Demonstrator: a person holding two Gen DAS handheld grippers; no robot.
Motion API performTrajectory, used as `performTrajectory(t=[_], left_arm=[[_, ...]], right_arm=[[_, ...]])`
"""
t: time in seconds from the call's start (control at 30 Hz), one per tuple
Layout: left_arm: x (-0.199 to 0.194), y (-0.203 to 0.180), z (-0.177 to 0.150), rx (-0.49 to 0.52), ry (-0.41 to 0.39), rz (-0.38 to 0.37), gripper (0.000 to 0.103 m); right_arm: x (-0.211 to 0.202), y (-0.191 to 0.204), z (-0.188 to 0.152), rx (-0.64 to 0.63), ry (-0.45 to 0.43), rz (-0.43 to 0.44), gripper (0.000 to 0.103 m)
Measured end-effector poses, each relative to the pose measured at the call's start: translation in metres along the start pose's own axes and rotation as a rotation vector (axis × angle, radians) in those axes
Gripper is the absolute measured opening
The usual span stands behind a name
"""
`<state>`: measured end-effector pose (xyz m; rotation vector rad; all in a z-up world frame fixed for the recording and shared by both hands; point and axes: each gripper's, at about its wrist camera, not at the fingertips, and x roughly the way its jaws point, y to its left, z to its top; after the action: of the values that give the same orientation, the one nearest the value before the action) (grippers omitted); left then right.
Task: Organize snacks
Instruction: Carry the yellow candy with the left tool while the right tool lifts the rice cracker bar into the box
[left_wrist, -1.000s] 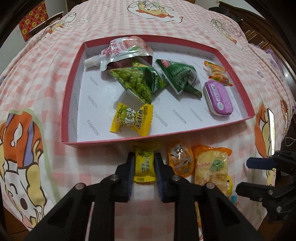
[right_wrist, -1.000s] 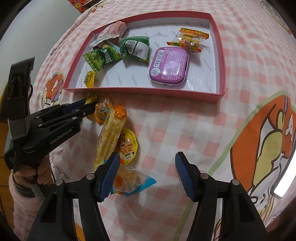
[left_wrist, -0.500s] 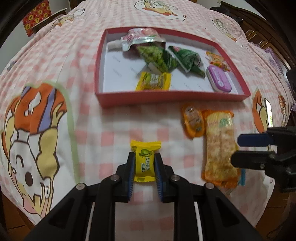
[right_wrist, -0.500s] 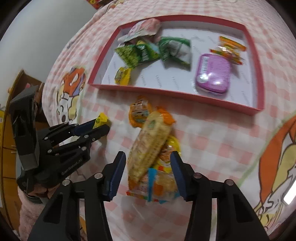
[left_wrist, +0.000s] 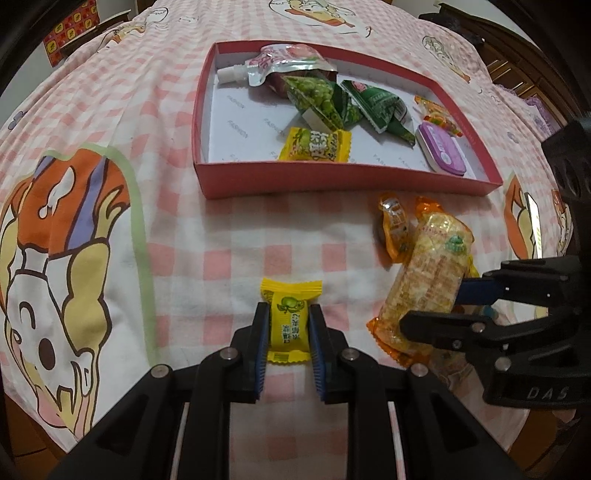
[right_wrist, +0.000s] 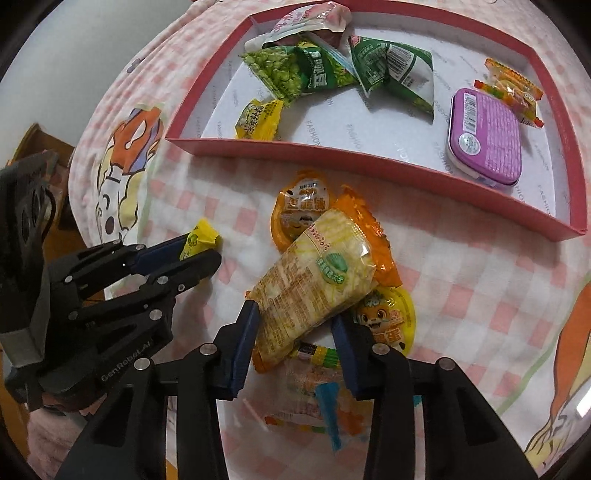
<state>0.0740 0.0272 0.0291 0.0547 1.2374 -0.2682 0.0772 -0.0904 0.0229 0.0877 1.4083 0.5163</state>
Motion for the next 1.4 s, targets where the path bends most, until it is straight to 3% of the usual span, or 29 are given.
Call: performTrajectory(t=[0.23,0.77,1.13,1.4], left_arm=[[0.001,-0.005,0.002,0.017,-0.008,0.008,0.021],[-0.005,-0.003,0.003,0.003,0.016,-0.053,0.021],[-0.038,-0.014,0.038,0.04,-0.03,-0.038,0.021],[-0.031,-0.009,0.072,-0.008,-0.045,-0.022,0.021]], right_arm=[[-0.01,0.009,-0.004,-0.049,-0.036,0.004,0.029],[-0.03,0.017,-0.004,-0.089,-0.036,0.022,0.024],[-0.071,-0.004,0.01,-0.068,-0.105,-0.002,0.024],[-0.09,-0.035,0.038,-0.018,-0.118,-0.069,0.024]])
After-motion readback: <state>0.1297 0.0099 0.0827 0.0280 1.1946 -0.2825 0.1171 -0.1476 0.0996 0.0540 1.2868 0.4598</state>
